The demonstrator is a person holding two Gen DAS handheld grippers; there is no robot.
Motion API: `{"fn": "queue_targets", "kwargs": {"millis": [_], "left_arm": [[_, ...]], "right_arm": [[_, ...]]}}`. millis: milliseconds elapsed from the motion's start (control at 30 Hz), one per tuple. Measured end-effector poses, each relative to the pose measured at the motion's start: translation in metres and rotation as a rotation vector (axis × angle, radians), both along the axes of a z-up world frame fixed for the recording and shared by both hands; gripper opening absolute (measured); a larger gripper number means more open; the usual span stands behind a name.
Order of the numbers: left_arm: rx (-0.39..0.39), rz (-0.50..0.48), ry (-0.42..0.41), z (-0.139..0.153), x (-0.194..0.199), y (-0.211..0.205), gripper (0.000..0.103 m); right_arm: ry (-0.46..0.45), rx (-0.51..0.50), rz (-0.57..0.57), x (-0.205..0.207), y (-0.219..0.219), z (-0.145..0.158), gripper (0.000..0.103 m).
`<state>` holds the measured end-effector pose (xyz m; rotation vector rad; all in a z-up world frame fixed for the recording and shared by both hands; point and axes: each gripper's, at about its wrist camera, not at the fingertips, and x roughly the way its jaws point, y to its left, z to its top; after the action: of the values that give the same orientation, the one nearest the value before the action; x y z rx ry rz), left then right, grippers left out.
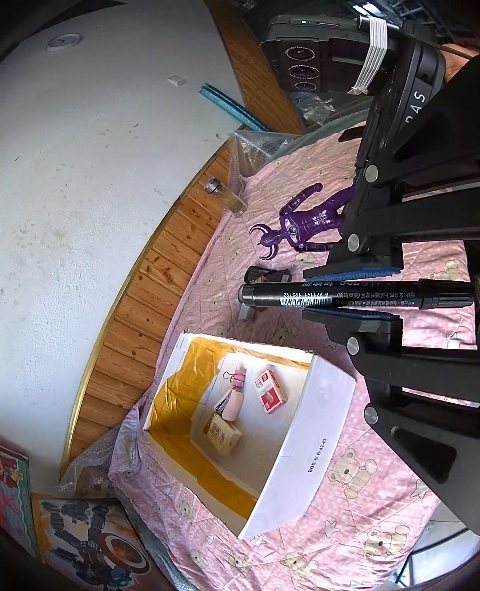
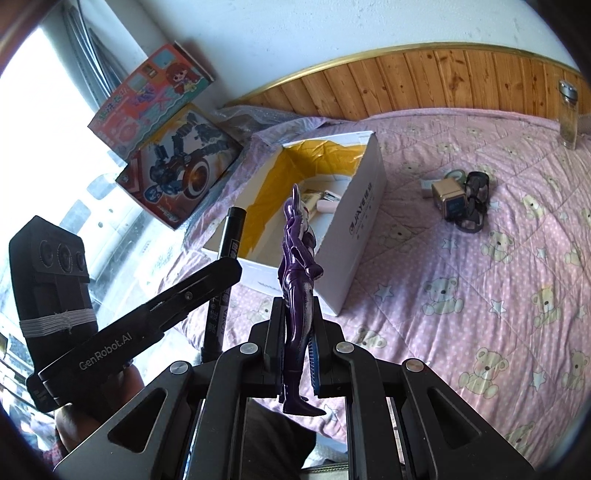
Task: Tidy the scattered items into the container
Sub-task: 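Lift the marker and purple figure and carry both over the white box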
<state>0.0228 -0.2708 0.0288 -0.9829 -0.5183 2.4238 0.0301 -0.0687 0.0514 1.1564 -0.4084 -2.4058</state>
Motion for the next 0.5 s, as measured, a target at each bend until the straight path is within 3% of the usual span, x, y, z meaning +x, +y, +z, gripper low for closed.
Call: {"fn": "queue_targets", "kwargs": {"millis": [500], "left_arm": [[0.021,0.054,-0.027,0.002,-0.044,-0.038,0.014]], "right_arm": [[0.012,0.006,0.040,-0.049,-0.031,0.013,0.011]]}}
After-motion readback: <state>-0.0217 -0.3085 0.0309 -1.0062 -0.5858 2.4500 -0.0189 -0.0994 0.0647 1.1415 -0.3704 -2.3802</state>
